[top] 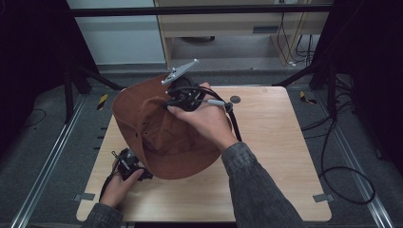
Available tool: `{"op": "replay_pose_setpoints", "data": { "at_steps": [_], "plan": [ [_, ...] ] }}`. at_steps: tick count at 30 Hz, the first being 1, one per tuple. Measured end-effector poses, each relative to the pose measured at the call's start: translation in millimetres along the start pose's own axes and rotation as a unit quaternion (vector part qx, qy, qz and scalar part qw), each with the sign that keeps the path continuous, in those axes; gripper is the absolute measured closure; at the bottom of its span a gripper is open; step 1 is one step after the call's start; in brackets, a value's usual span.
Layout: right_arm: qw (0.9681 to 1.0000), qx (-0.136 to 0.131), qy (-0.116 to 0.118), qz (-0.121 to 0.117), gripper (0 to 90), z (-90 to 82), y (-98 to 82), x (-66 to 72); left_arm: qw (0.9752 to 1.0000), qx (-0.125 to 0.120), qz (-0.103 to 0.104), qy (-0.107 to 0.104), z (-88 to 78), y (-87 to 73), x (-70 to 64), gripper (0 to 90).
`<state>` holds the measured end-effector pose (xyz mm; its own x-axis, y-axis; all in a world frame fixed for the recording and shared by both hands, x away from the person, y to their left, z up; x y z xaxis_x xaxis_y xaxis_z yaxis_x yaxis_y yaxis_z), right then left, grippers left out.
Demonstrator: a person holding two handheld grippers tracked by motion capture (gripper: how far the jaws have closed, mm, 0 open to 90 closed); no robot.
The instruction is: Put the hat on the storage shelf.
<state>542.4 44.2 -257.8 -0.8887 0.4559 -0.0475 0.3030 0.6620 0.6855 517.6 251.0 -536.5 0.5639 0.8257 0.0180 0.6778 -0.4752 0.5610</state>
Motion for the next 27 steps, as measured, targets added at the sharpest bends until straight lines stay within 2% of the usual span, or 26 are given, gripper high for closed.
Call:
{"op": "replay_pose_setpoints", "data": {
  "at_steps": [9,13,18,21,25,26,27],
  "plan": [
    [1.0000,-0.002,0.002,-0.004,78.8,0.3,-2.8,3.0,1.0000,0.001,0.000,0.001,-0.1,-0.1,0.1,0.0],
    [1.0000,-0.004,-0.002,0.003,67.6,0.0,-2.9,1.2,1.0000,0.001,0.001,0.000,-0.1,-0.1,0.2,0.0],
    [1.0000,-0.004,-0.002,0.005,59.4,0.9,-3.8,1.2,1.0000,0.000,0.000,0.000,0.0,0.0,0.0,0.0],
    [0.9999,-0.005,0.001,0.009,50.2,-0.2,-4.4,2.2,1.0000,0.000,0.000,0.000,0.1,0.0,0.0,0.0],
    [0.9998,-0.010,-0.012,0.011,39.9,-3.7,-7.1,1.7,1.0000,0.000,0.000,0.000,0.1,0.0,-0.1,0.0],
    [0.9996,-0.008,-0.023,0.015,33.3,-4.3,-9.3,1.2,1.0000,0.000,0.000,0.000,0.1,0.0,0.0,0.0],
    [0.9996,-0.008,-0.023,0.015,33.3,-4.3,-9.3,1.2,1.0000,0.000,0.000,0.000,0.1,0.0,-0.1,0.0]
  ]
}}
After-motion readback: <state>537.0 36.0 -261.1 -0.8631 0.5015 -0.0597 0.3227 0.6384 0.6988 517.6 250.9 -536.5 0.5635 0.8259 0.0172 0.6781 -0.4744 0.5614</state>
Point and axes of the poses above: each handheld gripper's, and its own axes: z roughly forward along the jaws, y roughly out of its top, x roughly to its left, the point moved 4 cm from there along z, roughly forward along the jaws, and after that the axes turned 11 degrees about x, right-handed, at the moved point
